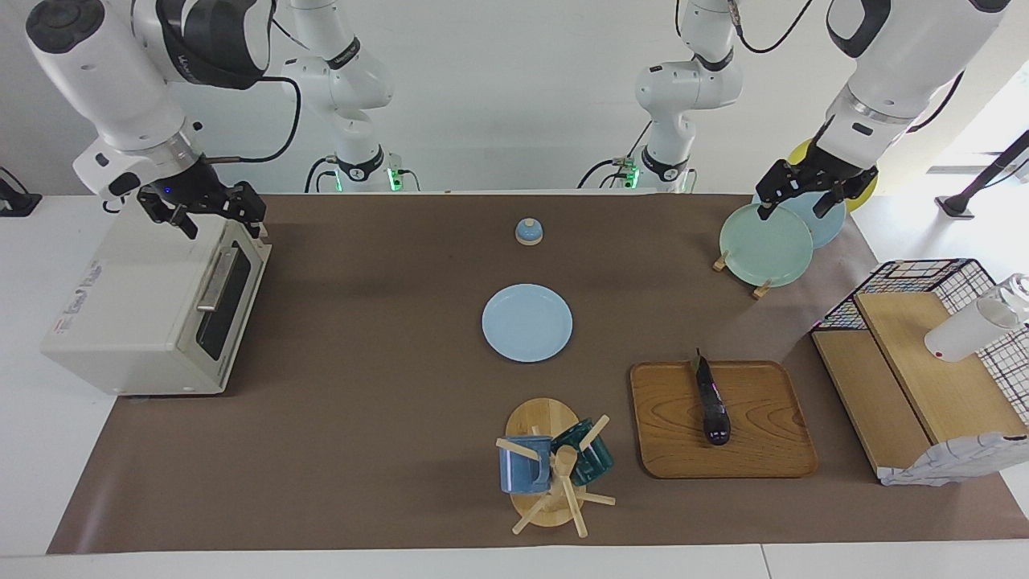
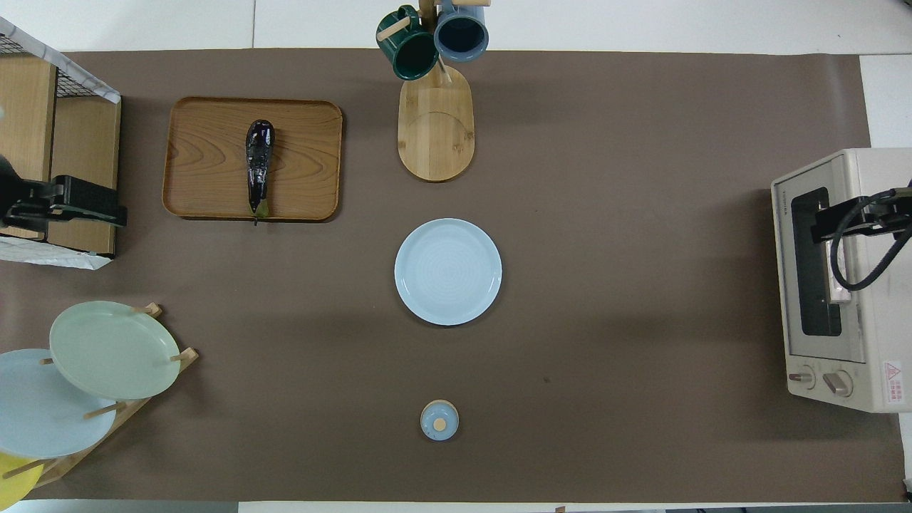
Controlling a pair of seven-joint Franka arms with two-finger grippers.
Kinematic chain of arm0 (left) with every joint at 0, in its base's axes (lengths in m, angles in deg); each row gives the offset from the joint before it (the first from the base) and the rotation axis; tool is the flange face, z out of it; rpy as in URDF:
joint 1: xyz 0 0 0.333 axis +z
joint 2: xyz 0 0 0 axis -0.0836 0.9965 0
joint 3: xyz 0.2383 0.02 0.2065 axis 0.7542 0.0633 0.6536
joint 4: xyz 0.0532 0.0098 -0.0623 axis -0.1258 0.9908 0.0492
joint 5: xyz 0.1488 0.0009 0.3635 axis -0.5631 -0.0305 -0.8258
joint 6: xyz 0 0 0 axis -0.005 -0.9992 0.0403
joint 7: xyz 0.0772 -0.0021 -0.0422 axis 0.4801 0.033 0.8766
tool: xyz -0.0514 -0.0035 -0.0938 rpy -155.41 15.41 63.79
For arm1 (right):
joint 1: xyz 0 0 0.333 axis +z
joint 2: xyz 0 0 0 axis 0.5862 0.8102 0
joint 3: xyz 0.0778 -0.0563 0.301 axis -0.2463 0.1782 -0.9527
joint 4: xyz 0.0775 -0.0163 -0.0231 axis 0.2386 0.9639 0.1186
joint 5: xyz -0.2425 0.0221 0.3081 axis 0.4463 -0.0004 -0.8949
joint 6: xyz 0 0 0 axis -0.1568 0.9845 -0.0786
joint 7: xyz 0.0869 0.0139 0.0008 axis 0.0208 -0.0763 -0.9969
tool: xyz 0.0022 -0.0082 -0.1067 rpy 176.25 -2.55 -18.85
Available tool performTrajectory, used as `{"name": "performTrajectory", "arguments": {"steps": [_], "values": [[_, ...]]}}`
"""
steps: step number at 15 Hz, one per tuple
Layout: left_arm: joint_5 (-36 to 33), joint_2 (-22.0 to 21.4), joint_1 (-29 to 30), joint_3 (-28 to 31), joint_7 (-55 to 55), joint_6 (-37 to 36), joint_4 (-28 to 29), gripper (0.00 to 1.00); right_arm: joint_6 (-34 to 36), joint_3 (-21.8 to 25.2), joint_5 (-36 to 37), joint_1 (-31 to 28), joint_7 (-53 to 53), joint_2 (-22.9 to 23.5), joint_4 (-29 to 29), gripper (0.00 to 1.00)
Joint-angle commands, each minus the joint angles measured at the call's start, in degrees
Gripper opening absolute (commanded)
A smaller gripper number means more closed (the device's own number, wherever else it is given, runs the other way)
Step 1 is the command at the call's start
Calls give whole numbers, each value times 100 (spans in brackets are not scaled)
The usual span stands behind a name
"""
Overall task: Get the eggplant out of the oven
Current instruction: 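Release the eggplant on the tray and withdraw the left gripper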
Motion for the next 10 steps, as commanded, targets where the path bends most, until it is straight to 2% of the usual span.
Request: {"name": "performTrajectory", "arguments": {"steps": [1,3,10], "values": [[-102,-137,-335,232,185,20,283,100,-52,-46,-160,-85,-150,-35,-5,100],[-58,-85,-642,513,185,-58,117,100,-52,-46,-160,-85,-158,-35,-5,100],[-67,-94,-609,523,133,-278,80,100,-52,-46,-160,-85,-150,-35,-5,100]]}}
